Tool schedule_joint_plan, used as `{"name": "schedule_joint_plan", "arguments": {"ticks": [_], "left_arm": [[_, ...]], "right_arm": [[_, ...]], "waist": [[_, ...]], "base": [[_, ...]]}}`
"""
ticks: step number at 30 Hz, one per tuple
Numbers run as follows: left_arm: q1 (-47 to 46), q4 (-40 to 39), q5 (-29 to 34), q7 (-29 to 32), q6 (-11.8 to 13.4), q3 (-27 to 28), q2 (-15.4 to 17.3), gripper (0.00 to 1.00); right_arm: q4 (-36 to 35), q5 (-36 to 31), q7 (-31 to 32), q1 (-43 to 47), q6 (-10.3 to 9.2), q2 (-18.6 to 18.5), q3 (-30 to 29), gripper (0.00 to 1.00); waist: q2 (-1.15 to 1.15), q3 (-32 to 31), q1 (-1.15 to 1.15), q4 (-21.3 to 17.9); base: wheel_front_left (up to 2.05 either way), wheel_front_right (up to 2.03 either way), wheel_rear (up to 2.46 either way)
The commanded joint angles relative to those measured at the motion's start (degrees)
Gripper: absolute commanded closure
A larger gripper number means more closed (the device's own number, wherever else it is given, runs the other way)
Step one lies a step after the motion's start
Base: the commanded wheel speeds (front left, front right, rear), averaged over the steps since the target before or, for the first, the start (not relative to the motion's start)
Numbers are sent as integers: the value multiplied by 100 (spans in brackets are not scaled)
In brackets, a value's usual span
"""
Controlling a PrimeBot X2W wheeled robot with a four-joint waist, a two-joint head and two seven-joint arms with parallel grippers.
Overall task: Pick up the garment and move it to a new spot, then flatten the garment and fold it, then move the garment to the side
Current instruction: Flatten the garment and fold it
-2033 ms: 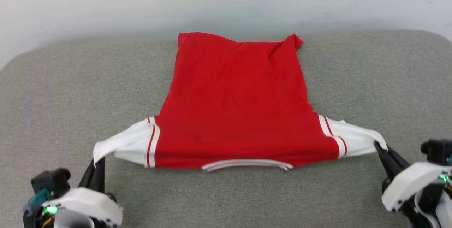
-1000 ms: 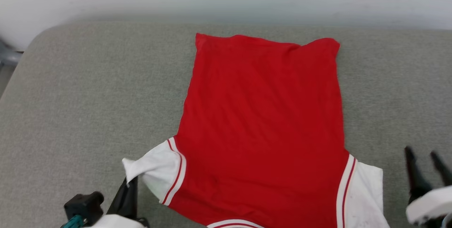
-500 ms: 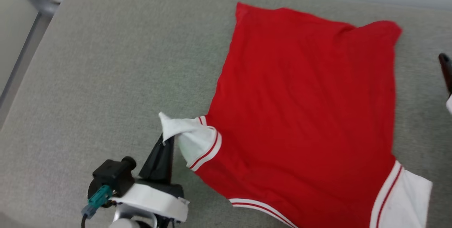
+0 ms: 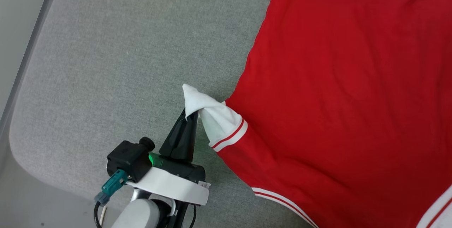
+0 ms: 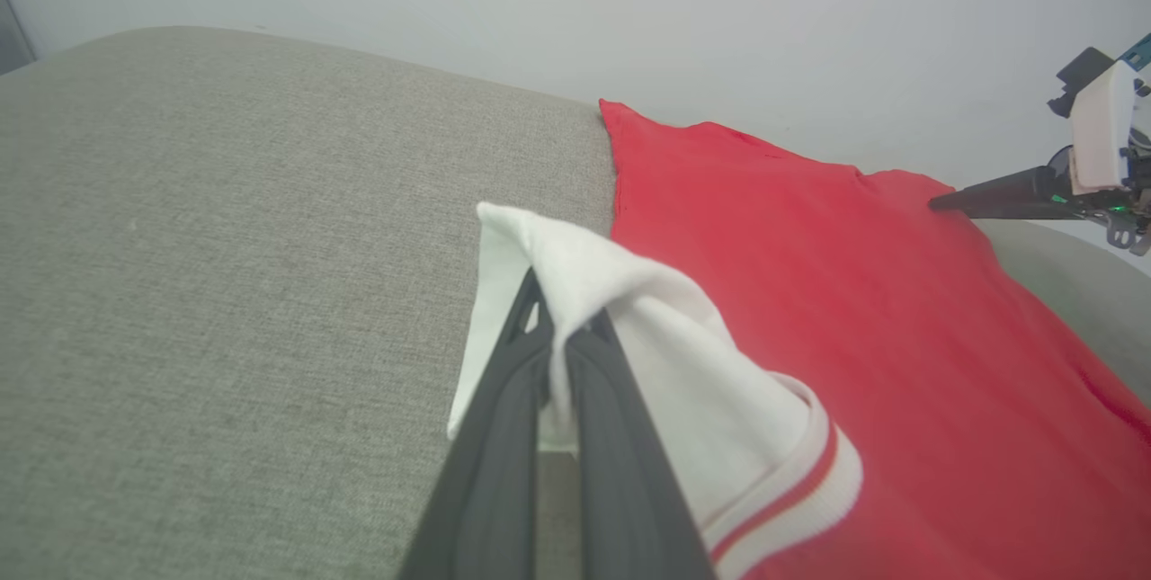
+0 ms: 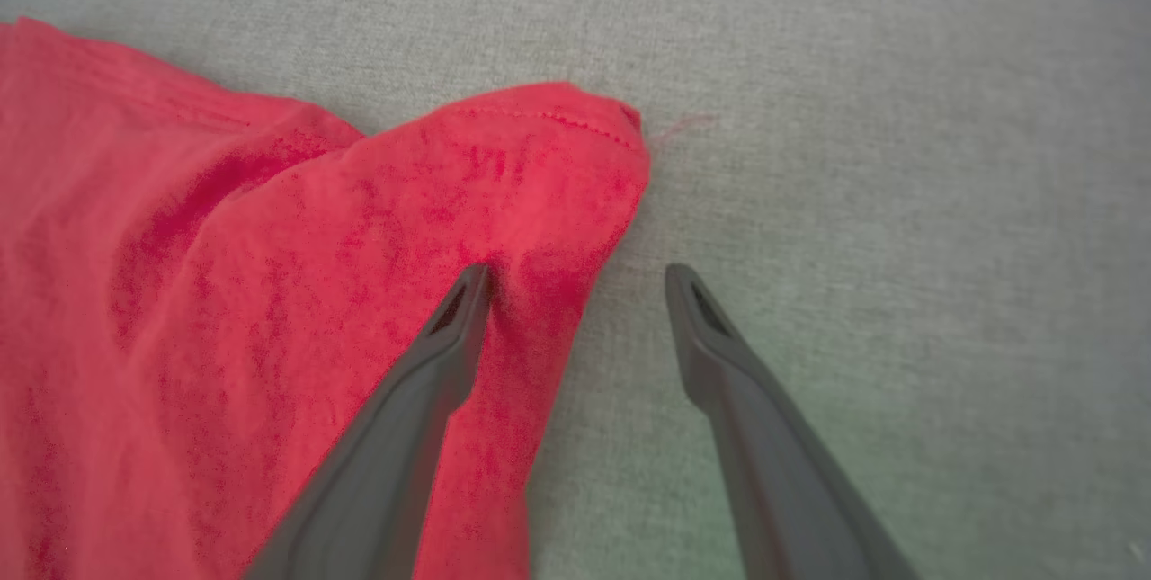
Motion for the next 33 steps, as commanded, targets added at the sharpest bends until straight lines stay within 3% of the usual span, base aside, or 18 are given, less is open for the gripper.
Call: {"name": "schedule_joint_plan", "arguments": {"ticks": [1, 7, 8, 9, 10, 20, 28, 33], "left_arm": [[-96, -14, 4, -42, -38, -2, -61, 100], [-84, 77, -29, -66, -100, 42, -184, 100], [-73, 98, -29, -70, -108, 50, -200, 100], [-67, 119, -26, -73, -120, 57, -216, 100], [-43, 187, -8, -77, -129, 96, -243, 100], [192, 467, -211, 26, -40, 305, -109, 100], [511, 385, -373, 296, 173, 629, 233, 100], [790, 388, -460, 431, 299, 794, 431, 100]], "right_arm": [[102, -27, 74, -115, -4, -29, 33, 0], [738, -78, 888, 206, -4, 93, 165, 0], [789, -73, 1020, 261, -4, 116, 146, 47], [847, -99, 1168, 288, -4, 117, 118, 58], [739, -81, 1131, 216, -6, 157, 11, 100], [-332, 186, 1009, 43, -5, -239, 351, 100], [-1656, 711, 957, 1444, -5, -446, 413, 100], [-2452, 848, 908, 2734, -5, -200, 73, 100]], "waist": [[0, 218, -1, 137], [0, 305, -1, 134], [0, 305, -1, 128], [0, 299, -1, 123], [0, 239, -1, 102], [0, -368, -1, -261], [0, -1071, -1, -850], [0, -1462, -1, -1213]], "base": [[0, 0, 0], [0, 0, 0], [0, 0, 0], [0, 0, 0], [0, 0, 0], [0, 0, 0], [0, 0, 0], [0, 0, 0]]}}
